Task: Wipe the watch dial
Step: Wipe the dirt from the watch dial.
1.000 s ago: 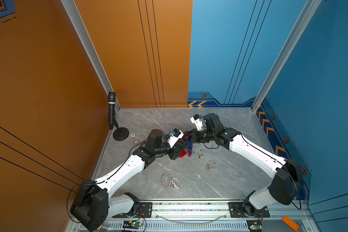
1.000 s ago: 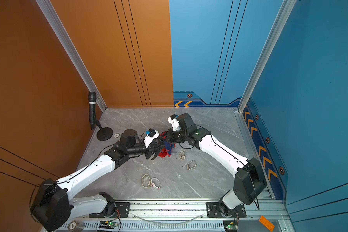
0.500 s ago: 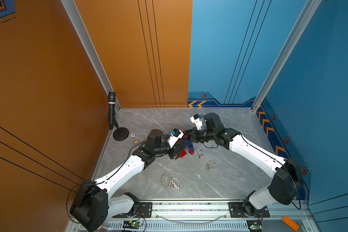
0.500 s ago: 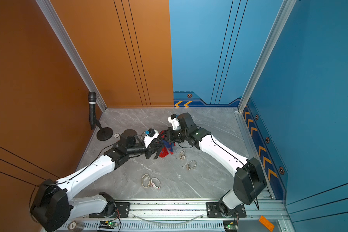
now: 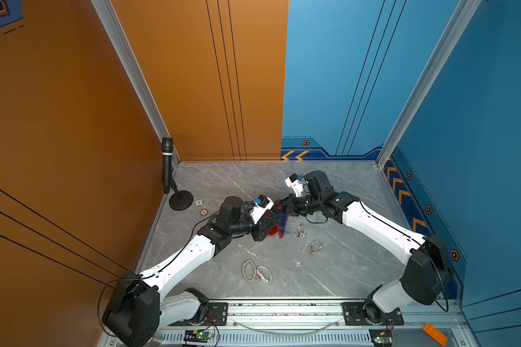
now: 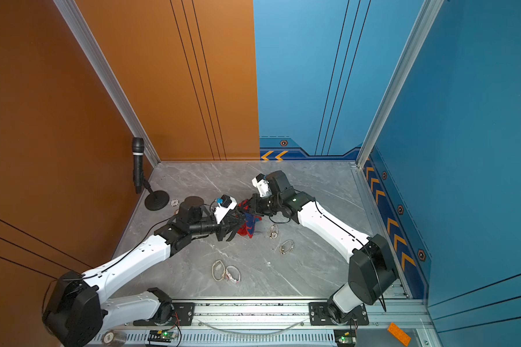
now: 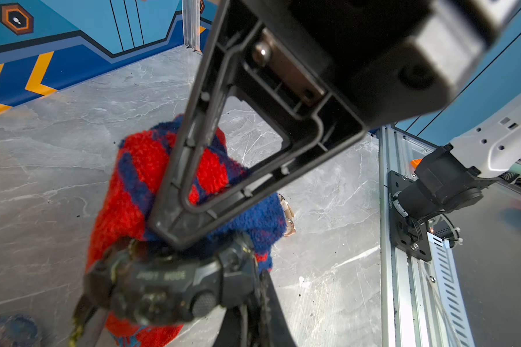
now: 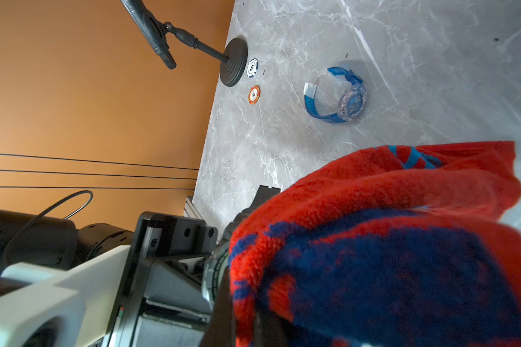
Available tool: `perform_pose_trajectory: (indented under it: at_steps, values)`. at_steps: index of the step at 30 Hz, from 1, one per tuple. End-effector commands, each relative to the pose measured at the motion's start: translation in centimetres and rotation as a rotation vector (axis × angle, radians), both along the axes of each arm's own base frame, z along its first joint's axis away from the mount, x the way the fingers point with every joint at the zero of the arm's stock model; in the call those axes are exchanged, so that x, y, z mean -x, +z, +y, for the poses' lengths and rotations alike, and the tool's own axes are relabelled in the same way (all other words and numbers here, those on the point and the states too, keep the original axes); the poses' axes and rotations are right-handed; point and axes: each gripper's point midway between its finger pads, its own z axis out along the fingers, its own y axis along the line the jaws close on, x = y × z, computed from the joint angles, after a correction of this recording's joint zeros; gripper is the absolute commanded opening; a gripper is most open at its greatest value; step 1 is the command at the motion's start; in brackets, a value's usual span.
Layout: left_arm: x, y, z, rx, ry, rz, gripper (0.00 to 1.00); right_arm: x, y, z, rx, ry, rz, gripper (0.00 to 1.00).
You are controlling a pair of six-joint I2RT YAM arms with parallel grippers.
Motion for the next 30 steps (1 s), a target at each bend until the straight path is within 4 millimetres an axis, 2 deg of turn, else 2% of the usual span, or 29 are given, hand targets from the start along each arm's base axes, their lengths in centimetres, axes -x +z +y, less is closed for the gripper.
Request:
perform_pose_trajectory:
  at_steps: [1, 2, 6, 8, 10, 16, 19, 22, 27, 30]
  values:
    - [-1.1, 4.0, -1.0, 0.083, -0.016, -0.175, 0.0, 3.9, 0.0, 1.7, -0.027, 0.119, 0.102, 0.0]
    - [-1.1, 4.1, -1.0, 0.086, -0.018, -0.18, 0.0, 3.7, -0.6, 1.4, -0.017, 0.113, 0.107, 0.0]
    - [-0.8, 4.5, -1.3, 0.101, -0.046, -0.21, 0.0, 2.2, -5.1, -0.8, 0.07, 0.047, 0.159, 0.0]
    - [-0.4, 4.6, -1.4, 0.108, -0.065, -0.226, 0.0, 1.8, -6.5, -1.7, 0.105, 0.021, 0.168, 0.0]
    - [-0.1, 4.7, -1.4, 0.114, -0.078, -0.242, 0.0, 1.7, -6.5, -2.0, 0.11, 0.016, 0.163, 0.0]
    - [-0.4, 3.8, -1.8, 0.105, -0.101, -0.247, 0.0, 3.8, -2.0, 0.0, 0.052, 0.096, 0.099, 0.0]
    - [-0.6, 3.2, -2.1, 0.108, -0.114, -0.252, 0.0, 4.7, -1.0, 0.8, 0.027, 0.125, 0.096, 0.0]
    - [-0.4, 3.1, -2.5, 0.12, -0.143, -0.277, 0.0, 4.2, -2.8, 0.0, 0.066, 0.101, 0.113, 0.0]
    - [0.1, 4.1, -2.4, 0.175, -0.169, -0.357, 0.0, 1.7, -7.1, -3.5, 0.22, -0.011, 0.124, 0.0]
    - [0.5, 4.3, -2.3, 0.184, -0.188, -0.367, 0.0, 0.6, -7.1, -4.6, 0.28, -0.052, 0.081, 0.0]
